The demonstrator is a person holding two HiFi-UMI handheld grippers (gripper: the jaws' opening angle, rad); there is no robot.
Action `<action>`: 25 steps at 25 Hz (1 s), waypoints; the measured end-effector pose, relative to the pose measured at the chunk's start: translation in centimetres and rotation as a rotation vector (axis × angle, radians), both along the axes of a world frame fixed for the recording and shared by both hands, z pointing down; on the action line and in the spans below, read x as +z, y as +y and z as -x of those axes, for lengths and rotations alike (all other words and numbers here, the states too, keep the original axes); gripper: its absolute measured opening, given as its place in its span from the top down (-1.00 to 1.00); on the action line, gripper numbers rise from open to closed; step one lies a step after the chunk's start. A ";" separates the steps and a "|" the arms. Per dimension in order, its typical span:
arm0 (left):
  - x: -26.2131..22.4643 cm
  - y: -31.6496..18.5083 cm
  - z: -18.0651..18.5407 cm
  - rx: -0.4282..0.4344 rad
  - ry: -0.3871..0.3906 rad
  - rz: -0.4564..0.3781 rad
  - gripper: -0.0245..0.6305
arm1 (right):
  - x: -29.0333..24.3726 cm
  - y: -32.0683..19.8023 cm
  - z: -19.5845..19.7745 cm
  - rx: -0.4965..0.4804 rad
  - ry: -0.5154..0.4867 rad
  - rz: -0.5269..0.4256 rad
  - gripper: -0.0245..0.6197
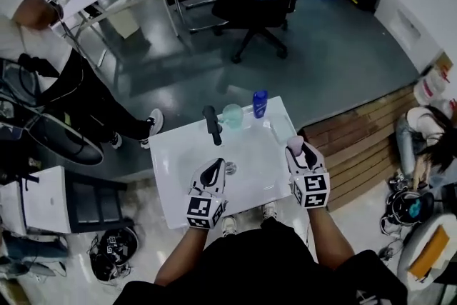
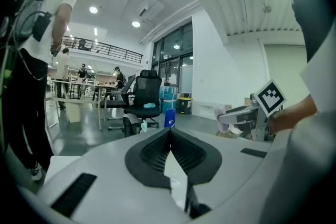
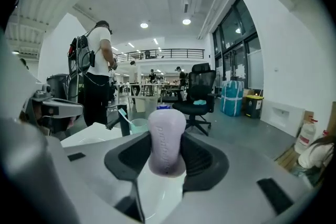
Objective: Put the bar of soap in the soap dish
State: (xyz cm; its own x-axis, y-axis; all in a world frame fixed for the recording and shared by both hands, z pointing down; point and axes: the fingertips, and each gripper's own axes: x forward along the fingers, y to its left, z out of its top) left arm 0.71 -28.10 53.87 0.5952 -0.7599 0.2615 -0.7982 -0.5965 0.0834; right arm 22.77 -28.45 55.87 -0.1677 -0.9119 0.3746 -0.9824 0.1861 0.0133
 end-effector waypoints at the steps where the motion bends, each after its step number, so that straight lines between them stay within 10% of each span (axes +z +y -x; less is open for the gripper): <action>1: 0.2 -0.1 0.1 -0.020 -0.001 0.005 0.87 | 0.6 -0.7 -0.2 -0.010 0.001 0.017 0.33; 25: 4.5 -1.4 3.3 -0.256 -0.046 0.120 0.87 | 14.7 -12.1 -2.1 -0.023 0.037 0.528 0.33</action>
State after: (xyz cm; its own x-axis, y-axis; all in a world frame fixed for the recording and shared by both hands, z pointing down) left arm -2.56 -29.49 58.34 0.3736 -0.8458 0.3807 -0.9261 -0.3633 0.1018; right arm 24.90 -40.51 70.59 -0.1633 -0.5940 0.7877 -0.9787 0.1979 -0.0537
